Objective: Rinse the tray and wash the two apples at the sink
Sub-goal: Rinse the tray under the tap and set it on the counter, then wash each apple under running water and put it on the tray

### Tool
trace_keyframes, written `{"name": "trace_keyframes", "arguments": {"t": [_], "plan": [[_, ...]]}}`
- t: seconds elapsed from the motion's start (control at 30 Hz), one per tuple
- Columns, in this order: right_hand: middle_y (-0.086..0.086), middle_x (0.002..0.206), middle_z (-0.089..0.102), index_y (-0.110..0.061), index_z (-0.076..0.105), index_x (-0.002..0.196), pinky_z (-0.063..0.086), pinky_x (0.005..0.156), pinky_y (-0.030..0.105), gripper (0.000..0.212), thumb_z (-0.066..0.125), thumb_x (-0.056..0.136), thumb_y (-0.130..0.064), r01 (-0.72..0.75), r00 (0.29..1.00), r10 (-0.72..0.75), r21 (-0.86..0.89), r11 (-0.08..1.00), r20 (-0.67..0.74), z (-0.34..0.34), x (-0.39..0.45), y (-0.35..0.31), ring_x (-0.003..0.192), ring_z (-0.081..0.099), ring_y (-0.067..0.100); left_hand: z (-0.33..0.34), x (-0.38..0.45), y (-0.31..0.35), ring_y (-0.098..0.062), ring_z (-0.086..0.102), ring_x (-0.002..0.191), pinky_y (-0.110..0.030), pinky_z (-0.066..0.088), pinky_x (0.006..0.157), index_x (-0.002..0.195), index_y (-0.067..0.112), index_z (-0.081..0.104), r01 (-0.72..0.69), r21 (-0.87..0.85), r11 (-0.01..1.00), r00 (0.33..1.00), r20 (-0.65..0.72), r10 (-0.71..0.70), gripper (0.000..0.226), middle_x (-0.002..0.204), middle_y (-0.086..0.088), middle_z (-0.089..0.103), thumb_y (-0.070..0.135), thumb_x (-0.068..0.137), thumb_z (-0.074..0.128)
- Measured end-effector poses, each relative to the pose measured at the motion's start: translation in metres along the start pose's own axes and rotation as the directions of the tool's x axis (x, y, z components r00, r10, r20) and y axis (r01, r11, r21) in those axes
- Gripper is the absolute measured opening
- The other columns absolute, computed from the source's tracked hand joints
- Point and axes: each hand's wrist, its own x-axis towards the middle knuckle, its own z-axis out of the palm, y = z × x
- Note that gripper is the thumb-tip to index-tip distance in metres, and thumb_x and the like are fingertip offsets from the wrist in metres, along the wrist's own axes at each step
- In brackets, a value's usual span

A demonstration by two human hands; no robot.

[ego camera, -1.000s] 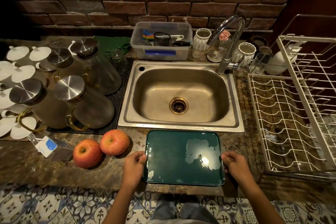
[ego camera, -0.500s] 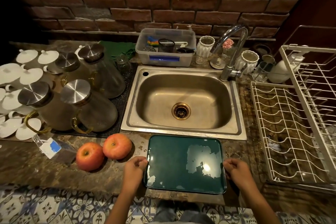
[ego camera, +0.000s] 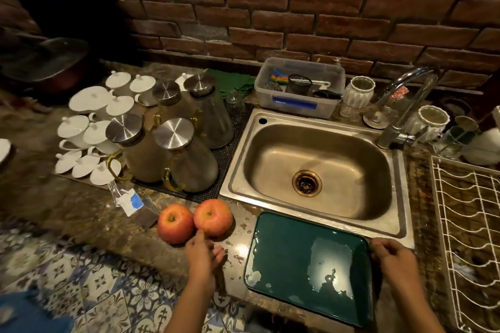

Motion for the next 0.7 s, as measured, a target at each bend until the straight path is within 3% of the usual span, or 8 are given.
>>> {"name": "trace_keyframes", "arguments": {"t": [0.07,0.2,0.33,0.53,0.7], "plan": [[0.01,0.102,0.065,-0.015,0.067,0.102,0.049,0.096,0.05,0.013,0.054,0.101,-0.016,0.005,1.0,-0.005,0.0,1.0,0.006,0.001,0.003,-0.004,0.102,0.059,0.03,0.008,-0.003,0.004,-0.033,0.064,0.095,-0.048,0.057,0.09,0.121,0.016,0.05,0.012,-0.02,1.0,1.0,0.002,-0.012,0.032,0.104,-0.01,0.059,0.042,0.101,0.051],[0.011,0.102,0.065,-0.012,0.068,0.108,0.05,0.097,0.05,0.016,0.053,0.101,-0.014,0.018,1.0,-0.018,-0.017,1.0,0.014,0.003,0.01,-0.008,0.103,0.059,0.031,0.024,-0.007,0.01,-0.037,0.063,0.105,-0.047,0.054,0.093,0.145,0.017,0.038,0.019,-0.115,0.993,0.999,0.029,-0.016,0.053,0.125,-0.015,0.053,0.04,0.101,0.053],[0.012,0.099,0.066,-0.012,0.068,0.106,0.05,0.098,0.053,0.015,0.054,0.1,-0.013,0.014,1.0,-0.014,-0.018,1.0,0.016,0.004,0.016,-0.007,0.101,0.06,0.033,0.035,-0.003,0.016,-0.041,0.063,0.111,-0.047,0.054,0.091,0.149,0.016,0.033,0.008,-0.191,0.982,1.0,0.006,-0.007,0.061,0.126,-0.016,0.052,0.04,0.099,0.057],[0.015,0.102,0.067,-0.007,0.069,0.108,0.05,0.086,0.044,0.017,0.055,0.1,-0.012,0.031,0.999,-0.032,-0.035,0.999,-0.015,-0.001,0.021,0.001,0.097,0.061,0.032,0.042,0.002,0.013,-0.034,0.058,0.122,-0.041,0.058,0.085,0.152,0.019,0.03,-0.025,-0.172,0.985,0.999,-0.024,0.021,0.07,0.138,-0.013,0.047,0.042,0.094,0.063],[0.021,0.115,0.068,-0.004,0.068,0.117,0.047,0.097,0.049,0.024,0.057,0.098,-0.013,0.076,0.988,-0.112,-0.293,0.953,-0.107,-0.006,0.026,0.02,0.107,0.061,0.038,0.041,0.007,0.011,-0.034,0.062,0.117,-0.041,0.058,0.085,0.15,0.014,0.036,-0.033,-0.161,0.986,0.998,-0.055,0.025,0.067,0.139,-0.017,0.051,0.035,0.094,0.065]]}}
